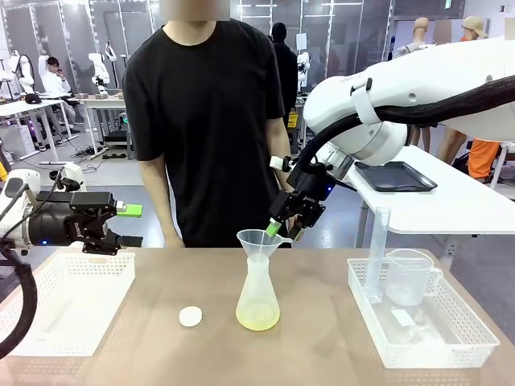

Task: Prepare the solutions needed for the experiment.
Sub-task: Once the solution is in the Big flask , pick up the Plastic Funnel and place it back into the right Organizing basket.

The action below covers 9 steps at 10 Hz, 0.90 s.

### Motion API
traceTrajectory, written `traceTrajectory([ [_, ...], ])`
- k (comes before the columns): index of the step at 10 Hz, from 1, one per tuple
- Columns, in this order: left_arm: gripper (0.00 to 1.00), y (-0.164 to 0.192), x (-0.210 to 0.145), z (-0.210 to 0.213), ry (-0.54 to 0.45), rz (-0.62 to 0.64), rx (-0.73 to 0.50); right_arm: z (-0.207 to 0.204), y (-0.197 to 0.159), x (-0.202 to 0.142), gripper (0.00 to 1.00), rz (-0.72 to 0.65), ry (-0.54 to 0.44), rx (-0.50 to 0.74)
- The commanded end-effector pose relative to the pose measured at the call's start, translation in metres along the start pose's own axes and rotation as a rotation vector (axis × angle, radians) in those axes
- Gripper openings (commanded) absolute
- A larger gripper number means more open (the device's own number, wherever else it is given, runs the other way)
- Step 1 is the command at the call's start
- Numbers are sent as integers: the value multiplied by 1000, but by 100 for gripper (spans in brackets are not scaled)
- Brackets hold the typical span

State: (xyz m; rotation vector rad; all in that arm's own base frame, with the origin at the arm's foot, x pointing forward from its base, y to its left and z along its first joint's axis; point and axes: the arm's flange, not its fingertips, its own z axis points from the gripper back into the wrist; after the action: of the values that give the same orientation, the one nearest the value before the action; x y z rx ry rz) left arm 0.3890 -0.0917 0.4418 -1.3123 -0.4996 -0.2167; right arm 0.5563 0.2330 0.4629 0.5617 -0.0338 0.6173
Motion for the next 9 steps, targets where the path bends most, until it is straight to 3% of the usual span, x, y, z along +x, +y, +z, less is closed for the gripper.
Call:
traceTrajectory([
  [1,100,-2,1,-3,-23,16,-25,-2,-2,10,81,34,37,11],
  [6,100,-2,1,-3,-23,16,-25,-19,-3,15,81,27,109,29],
  [7,100,-2,1,-3,-23,16,-25,-18,-4,16,63,19,104,30],
  [8,100,-2,1,-3,-23,16,-25,-18,-4,16,63,10,104,30],
  [9,100,-2,1,-3,-23,16,-25,-17,-4,15,45,8,99,45],
])
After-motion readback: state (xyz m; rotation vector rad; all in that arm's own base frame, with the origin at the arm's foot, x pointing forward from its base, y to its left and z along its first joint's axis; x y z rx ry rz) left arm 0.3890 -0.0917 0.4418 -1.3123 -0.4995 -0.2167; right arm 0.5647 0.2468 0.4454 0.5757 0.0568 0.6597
